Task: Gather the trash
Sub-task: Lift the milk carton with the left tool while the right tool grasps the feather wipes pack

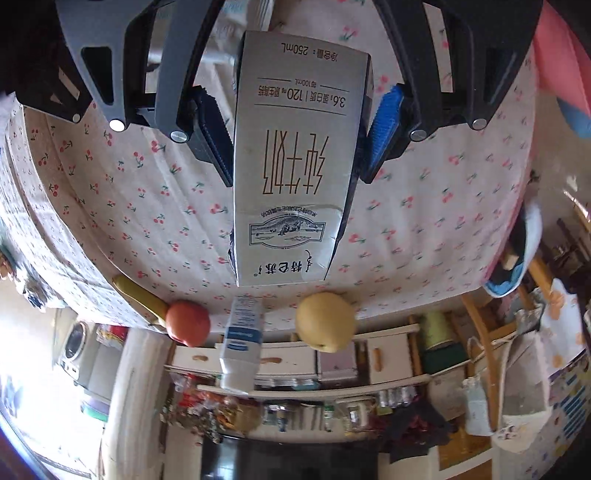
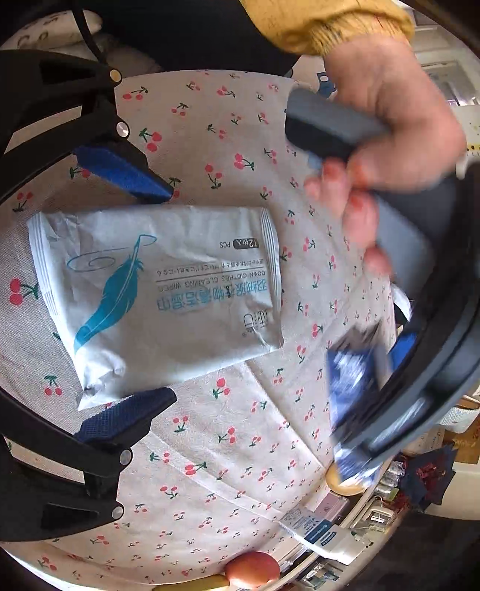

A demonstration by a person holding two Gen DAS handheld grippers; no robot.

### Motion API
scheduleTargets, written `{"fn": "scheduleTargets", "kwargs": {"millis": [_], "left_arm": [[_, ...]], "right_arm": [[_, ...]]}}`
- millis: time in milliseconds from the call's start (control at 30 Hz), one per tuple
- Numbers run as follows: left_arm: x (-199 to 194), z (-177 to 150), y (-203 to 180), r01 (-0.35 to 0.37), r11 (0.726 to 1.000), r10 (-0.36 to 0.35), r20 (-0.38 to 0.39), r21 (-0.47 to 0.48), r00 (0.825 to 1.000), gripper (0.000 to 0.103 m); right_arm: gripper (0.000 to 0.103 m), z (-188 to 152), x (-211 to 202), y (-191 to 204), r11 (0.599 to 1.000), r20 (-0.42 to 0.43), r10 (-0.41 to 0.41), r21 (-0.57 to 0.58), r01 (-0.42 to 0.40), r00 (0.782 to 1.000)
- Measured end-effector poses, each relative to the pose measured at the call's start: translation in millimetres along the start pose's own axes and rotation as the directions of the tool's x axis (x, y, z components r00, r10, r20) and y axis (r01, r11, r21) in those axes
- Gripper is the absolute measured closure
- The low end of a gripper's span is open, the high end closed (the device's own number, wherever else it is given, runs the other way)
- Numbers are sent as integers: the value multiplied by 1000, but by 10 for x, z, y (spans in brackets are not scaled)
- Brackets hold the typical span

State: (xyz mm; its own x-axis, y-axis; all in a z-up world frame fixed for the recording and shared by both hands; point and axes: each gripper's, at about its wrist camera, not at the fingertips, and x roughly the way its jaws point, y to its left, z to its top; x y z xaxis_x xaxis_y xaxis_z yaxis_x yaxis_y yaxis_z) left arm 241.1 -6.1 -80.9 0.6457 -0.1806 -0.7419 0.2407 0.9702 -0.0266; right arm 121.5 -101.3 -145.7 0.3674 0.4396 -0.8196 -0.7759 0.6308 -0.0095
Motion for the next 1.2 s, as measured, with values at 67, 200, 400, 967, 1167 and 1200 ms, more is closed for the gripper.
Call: {"fn": "scheduleTargets", "kwargs": {"millis": [67, 200, 400, 967, 1167, 1200], "left_arm": [[-188, -138, 159, -28, 997, 28, 10, -67, 1000, 35], [-498, -440, 394, -56, 979, 62, 21, -194, 998, 35], [-733, -702, 489, -58, 955, 81, 66, -291, 995, 35], [-672, -940, 689, -15, 942, 59, 122, -337, 991, 35], [-655, -961, 770, -26, 941, 72, 123, -338, 990, 35], [-667, -960, 783, -35, 941, 81, 125, -336, 989, 35]], "right_arm": [[5, 21, 16, 9, 1000, 0, -5, 4, 5, 1000], [5, 40, 5, -33, 1000, 5, -4, 24, 4, 1000], [14, 10, -65, -193, 999, 29, -8, 40, 7, 1000], [32, 40, -78, -192, 980, 55, -137, 155, 127, 989], [34, 57, -85, -279, 958, 52, -163, 246, 146, 985], [35, 65, -82, -294, 955, 51, -167, 256, 149, 985]]}}
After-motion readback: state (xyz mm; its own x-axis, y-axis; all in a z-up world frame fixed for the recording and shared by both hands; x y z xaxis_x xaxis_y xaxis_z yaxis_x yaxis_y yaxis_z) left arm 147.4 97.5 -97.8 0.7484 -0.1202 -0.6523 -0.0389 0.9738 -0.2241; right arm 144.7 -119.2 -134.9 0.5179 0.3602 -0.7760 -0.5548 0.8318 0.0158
